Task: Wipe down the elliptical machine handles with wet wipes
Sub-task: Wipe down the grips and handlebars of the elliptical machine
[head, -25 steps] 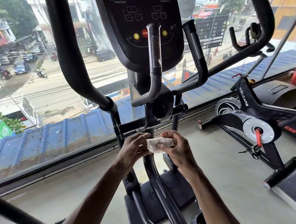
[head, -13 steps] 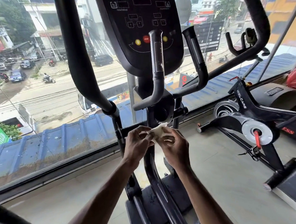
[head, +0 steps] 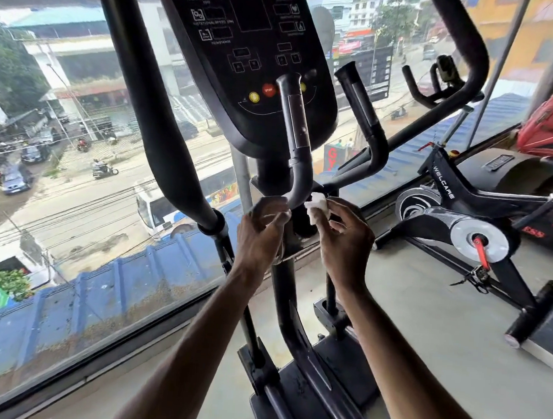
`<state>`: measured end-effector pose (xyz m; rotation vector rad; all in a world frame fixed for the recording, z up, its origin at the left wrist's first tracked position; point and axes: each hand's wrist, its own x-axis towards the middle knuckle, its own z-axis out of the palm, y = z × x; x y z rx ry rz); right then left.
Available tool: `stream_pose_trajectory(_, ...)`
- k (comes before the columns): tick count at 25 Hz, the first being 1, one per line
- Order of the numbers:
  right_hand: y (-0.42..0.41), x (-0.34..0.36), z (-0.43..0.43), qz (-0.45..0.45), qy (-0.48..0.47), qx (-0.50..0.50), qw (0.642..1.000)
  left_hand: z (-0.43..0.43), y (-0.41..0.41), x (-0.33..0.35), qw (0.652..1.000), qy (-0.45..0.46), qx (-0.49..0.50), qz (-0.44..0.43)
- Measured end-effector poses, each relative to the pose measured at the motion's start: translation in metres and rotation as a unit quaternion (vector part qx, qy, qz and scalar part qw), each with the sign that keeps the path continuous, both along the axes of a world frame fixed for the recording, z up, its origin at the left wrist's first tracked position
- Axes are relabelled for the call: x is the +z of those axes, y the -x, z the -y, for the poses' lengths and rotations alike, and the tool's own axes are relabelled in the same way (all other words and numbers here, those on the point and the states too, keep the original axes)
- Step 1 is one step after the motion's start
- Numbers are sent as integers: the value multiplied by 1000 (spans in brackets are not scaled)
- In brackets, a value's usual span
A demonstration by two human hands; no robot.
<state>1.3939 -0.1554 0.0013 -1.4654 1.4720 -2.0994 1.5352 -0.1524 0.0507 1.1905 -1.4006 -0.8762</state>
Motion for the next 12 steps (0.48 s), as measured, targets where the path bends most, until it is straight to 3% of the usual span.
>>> stream_pose_trajectory(6,-3,48,36,13,38,-42,998,33,18,37,999,29,-16,-11)
stream_pose_trajectory(12,2,62,71,-53,68,-40,995,68,40,39,999,22,35,-36)
